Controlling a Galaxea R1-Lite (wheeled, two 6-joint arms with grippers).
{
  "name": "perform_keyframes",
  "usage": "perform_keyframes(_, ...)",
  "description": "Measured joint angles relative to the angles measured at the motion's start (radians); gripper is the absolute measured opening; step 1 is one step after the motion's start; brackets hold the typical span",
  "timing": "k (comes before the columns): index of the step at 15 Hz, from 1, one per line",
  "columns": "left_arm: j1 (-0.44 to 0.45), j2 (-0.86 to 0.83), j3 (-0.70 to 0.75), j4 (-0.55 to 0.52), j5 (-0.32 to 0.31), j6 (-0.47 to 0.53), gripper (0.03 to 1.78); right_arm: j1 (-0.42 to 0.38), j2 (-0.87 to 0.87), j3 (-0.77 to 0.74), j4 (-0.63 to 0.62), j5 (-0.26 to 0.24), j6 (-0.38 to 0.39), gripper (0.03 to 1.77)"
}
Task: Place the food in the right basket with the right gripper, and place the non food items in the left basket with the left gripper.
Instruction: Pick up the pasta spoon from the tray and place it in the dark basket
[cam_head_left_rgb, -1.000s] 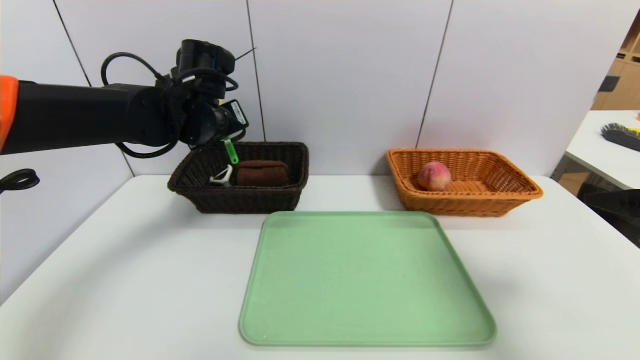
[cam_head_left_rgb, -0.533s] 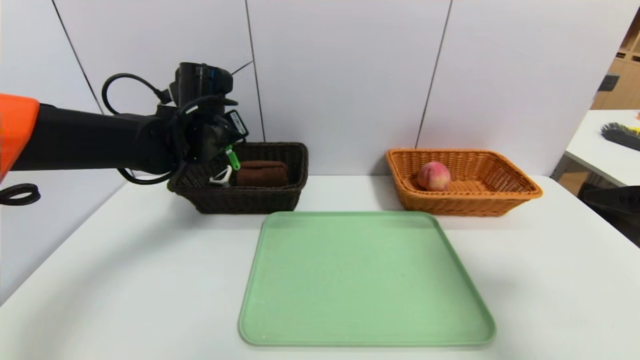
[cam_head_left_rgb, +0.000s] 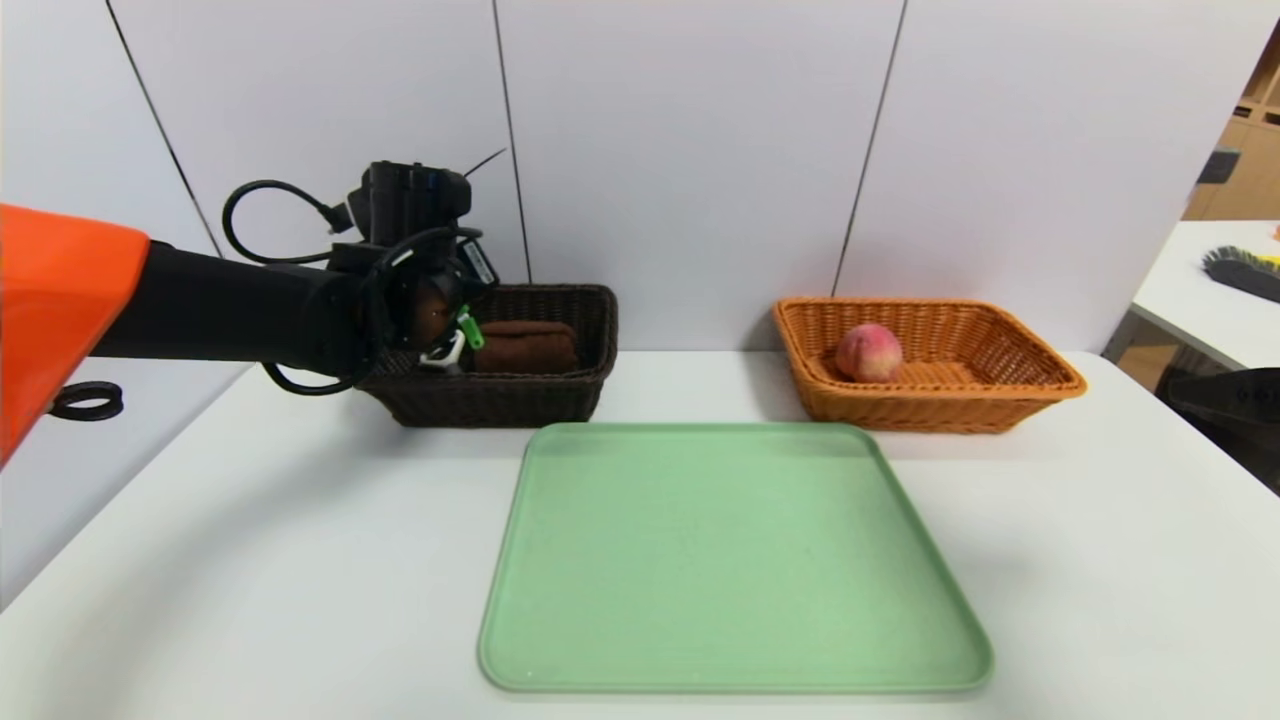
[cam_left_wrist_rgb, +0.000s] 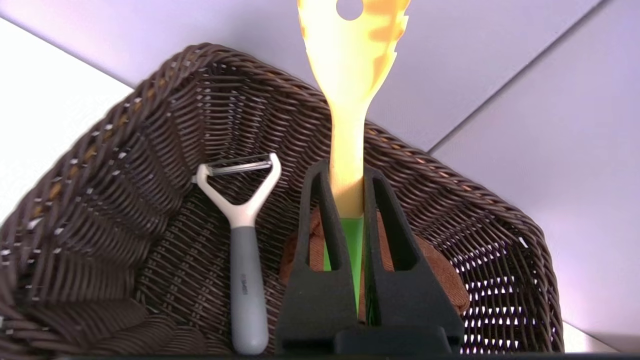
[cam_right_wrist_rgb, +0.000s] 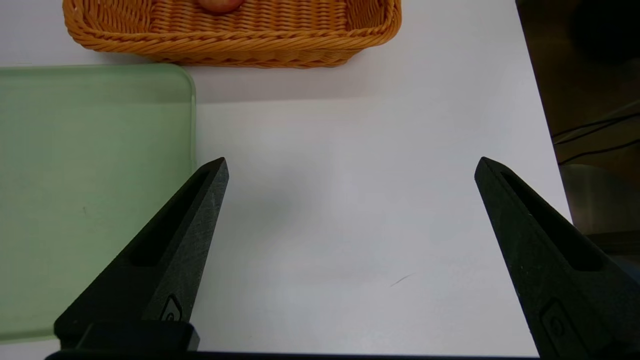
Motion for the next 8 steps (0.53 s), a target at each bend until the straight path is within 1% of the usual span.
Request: perform_keyframes(8,0.017,0.055,0.000,-0.032,-0.002,-0.002,0.11,-0.002,0.025,-0.027,0.000,0.001,-0.001,1.70)
